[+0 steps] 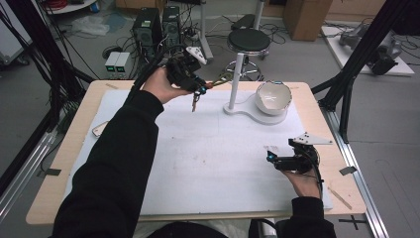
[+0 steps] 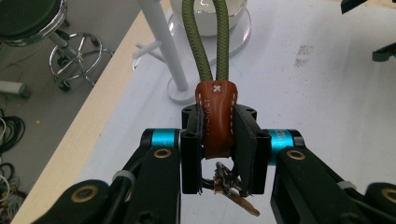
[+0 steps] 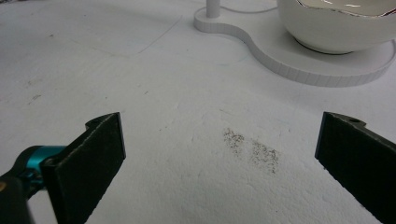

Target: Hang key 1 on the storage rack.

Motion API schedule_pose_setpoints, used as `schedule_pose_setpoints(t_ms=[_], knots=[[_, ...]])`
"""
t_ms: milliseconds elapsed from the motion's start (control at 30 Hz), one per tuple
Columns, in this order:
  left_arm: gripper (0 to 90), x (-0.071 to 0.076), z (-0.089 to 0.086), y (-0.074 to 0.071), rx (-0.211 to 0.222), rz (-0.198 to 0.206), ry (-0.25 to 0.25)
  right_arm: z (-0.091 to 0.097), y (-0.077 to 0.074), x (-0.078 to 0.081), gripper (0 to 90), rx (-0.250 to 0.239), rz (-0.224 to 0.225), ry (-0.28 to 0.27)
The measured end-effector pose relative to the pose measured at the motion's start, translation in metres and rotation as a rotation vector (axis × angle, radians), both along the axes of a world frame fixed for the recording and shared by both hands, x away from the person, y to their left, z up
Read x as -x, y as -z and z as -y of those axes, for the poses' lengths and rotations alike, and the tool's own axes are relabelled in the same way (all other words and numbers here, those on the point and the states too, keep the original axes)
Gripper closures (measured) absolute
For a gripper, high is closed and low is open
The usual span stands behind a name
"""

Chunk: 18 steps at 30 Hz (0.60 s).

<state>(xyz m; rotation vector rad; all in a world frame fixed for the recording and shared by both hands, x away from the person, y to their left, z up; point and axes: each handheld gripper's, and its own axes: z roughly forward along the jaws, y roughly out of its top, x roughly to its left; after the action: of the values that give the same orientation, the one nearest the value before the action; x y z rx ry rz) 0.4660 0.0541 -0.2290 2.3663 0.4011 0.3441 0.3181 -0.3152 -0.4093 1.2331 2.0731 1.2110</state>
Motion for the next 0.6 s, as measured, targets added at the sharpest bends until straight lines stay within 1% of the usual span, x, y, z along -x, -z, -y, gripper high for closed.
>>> schedule_pose_setpoints(t_ms=[33, 67, 100, 133, 267, 400, 600], knots=[[73.2, -0.002, 0.004, 0.0, -0.001, -0.002, 0.003, 0.0, 0.0, 0.0, 0.7, 0.0, 0.0, 0.0], [73.2, -0.005, 0.012, 0.0, -0.011, -0.005, 0.009, 0.0, 0.0, 0.0, 0.7, -0.003, 0.003, -0.002], [73.2, -0.007, 0.016, 0.0, -0.028, 0.004, 0.009, 0.0, 0.0, 0.0, 0.7, -0.003, 0.002, -0.002], [73.2, -0.008, 0.021, 0.0, -0.037, 0.003, 0.009, 0.001, 0.0, 0.0, 0.7, -0.001, 0.005, -0.002], [73.2, -0.011, 0.033, 0.0, -0.042, 0.006, 0.021, 0.0, 0.0, 0.001, 0.7, -0.001, 0.001, -0.002], [73.2, -0.015, 0.039, 0.001, -0.038, 0.0, 0.014, 0.001, 0.0, 0.0, 0.7, -0.003, 0.004, -0.002], [73.2, -0.025, 0.044, 0.0, -0.049, 0.005, -0.006, 0.002, 0.0, 0.0, 0.7, -0.009, 0.001, -0.001]])
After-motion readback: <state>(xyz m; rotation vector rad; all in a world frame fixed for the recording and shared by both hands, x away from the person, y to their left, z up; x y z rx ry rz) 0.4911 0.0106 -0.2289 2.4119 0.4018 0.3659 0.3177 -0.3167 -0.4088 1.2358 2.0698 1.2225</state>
